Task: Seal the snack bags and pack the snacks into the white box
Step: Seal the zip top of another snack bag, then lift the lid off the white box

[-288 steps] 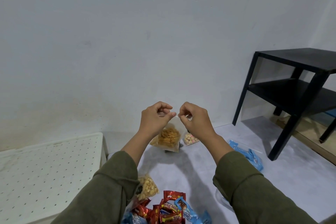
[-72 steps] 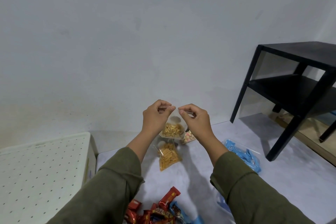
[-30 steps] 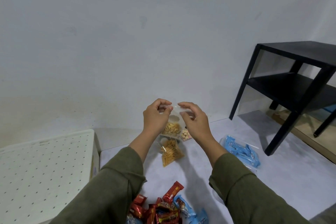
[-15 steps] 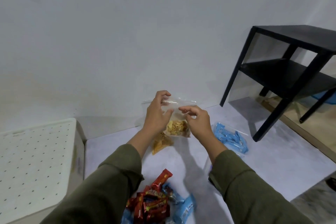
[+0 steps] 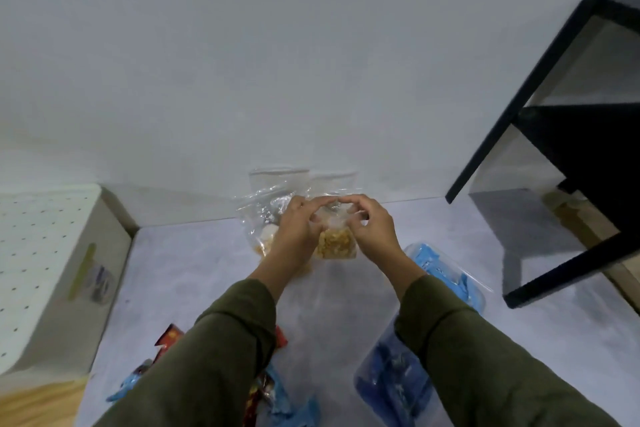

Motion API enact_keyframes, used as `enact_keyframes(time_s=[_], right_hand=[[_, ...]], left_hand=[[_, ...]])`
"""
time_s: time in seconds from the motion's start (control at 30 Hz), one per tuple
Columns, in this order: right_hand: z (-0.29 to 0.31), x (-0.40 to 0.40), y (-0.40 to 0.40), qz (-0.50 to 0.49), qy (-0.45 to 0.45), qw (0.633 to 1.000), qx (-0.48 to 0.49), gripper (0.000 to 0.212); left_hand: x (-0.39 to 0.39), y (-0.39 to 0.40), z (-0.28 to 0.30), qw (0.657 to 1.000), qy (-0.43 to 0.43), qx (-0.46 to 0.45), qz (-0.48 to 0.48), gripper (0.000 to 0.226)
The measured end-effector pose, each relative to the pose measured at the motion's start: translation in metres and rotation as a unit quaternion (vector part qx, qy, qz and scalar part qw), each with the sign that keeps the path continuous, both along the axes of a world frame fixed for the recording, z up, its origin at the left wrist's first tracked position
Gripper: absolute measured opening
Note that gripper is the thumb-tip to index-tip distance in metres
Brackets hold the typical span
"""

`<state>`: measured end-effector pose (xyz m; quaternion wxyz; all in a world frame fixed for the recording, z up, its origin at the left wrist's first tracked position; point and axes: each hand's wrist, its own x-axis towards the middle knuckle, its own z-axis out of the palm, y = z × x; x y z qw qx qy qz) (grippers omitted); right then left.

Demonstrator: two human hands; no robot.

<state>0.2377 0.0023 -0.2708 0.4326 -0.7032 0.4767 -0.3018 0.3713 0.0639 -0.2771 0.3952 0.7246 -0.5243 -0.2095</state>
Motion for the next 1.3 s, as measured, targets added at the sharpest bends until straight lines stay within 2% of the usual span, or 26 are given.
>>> enact_keyframes(time_s=[0.13,0.37,0.53,0.63,0.73,0.83,1.0,1.1,1.3], right_hand=[[-0.025,0.005,-0.024,0.047,0.011,0.999,0.005,0.021],[-0.035,0.014,-0.046,0.069,0.029,0.997,-0.006,0.038],[-0.016,0.024,-0.040,0.066,0.070,0.986,-0.134,0.037],[0.001,0.040,-0.024,0.097,0.134,0.965,-0.201,0.045],[0.016,0.063,0.003,0.182,0.218,0.938,-0.197,0.049],[0.028,0.088,0.040,0.232,0.279,0.911,-0.195,0.057],[0.055,0.129,0.118,0.278,0.274,0.903,-0.180,0.060],[0.069,0.155,0.163,0.294,0.273,0.893,-0.203,0.059],[0.074,0.198,0.239,0.328,0.270,0.877,-0.224,0.057]], left_hand=[[0.002,-0.011,-0.028,0.998,-0.035,0.028,0.038,0.058],[0.010,-0.022,-0.035,0.996,-0.028,0.047,0.069,0.061],[0.014,-0.012,-0.008,0.996,-0.051,0.033,0.071,0.053],[0.025,0.007,0.013,0.983,-0.144,0.069,0.093,0.053],[0.048,0.038,0.032,0.954,-0.225,0.164,0.107,0.058],[0.074,0.084,0.049,0.940,-0.236,0.204,0.135,0.061],[0.120,0.180,0.079,0.923,-0.235,0.229,0.200,0.062],[0.147,0.239,0.093,0.912,-0.242,0.232,0.238,0.061],[0.180,0.338,0.091,0.900,-0.217,0.250,0.283,0.058]])
